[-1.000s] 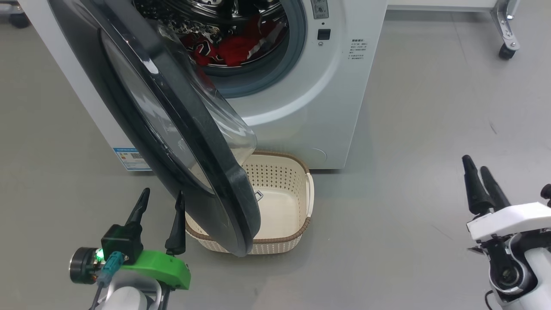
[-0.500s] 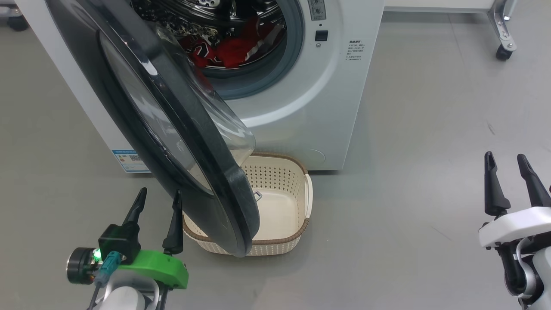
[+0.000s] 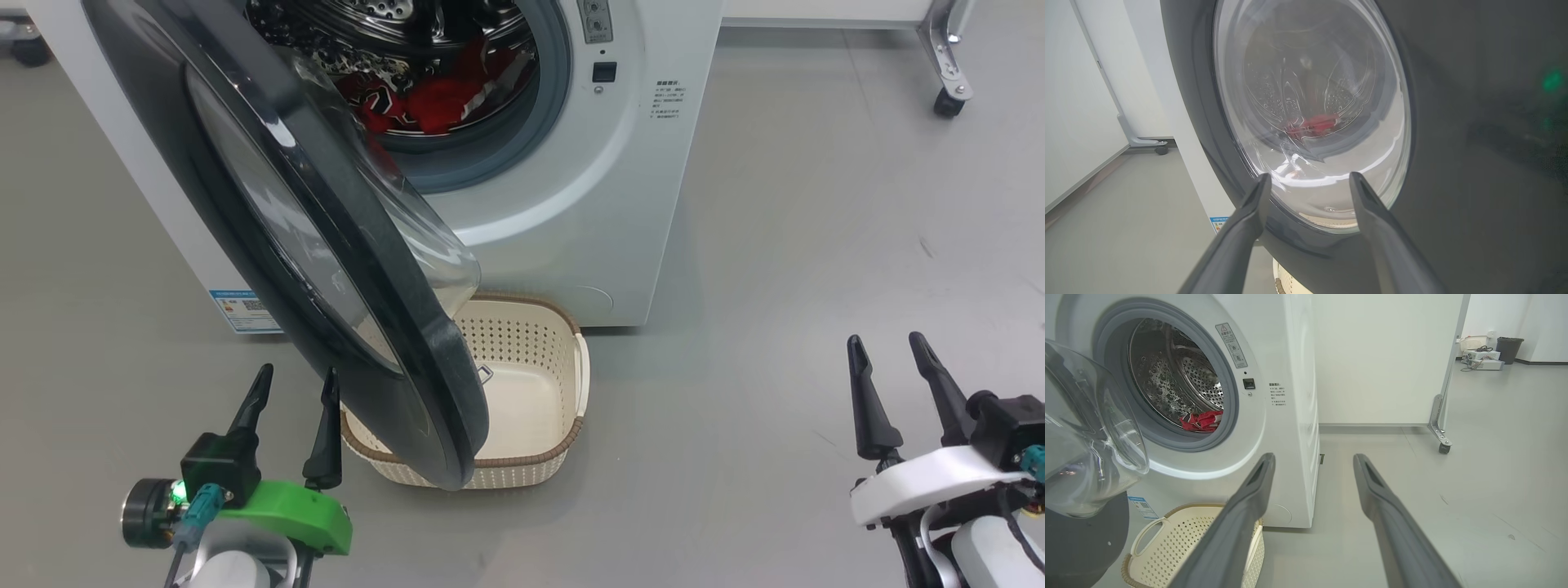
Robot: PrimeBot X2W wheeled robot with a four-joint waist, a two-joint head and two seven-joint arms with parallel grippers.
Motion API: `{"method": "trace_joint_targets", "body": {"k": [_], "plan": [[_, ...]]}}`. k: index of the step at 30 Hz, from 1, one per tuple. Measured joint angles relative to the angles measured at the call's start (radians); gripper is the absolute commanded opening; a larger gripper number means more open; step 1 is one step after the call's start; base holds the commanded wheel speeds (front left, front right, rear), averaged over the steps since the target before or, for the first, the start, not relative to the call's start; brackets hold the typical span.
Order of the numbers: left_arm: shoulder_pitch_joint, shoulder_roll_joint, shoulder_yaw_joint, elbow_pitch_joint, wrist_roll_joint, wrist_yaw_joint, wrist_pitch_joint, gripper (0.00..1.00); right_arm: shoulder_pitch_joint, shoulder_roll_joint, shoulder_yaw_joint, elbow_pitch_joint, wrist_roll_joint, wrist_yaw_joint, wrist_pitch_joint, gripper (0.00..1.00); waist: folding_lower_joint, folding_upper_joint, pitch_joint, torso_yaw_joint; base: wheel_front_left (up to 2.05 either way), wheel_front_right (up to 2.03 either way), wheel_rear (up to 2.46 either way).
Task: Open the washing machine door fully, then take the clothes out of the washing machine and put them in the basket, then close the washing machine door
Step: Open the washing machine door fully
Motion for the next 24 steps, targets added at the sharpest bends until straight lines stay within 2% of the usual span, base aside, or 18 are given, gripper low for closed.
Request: {"method": "trace_joint_targets", "body": {"k": [11, 24], "plan": [[0.018, 0.0, 0.011, 0.003, 0.002, -0.002, 0.0, 1.0, 0.084, 0.057, -0.031, -0.007, -0.044, -0.013, 0.0, 1.0, 0.0, 0.0, -0.017, -0.018, 0.0, 0.0, 0.0], [0.018, 0.0, 0.01, 0.008, 0.01, -0.009, 0.0, 1.0, 0.114, 0.086, -0.061, -0.031, -0.092, -0.021, 0.0, 1.0, 0.0, 0.0, -0.028, -0.026, 0.0, 0.0, 0.0]]}}
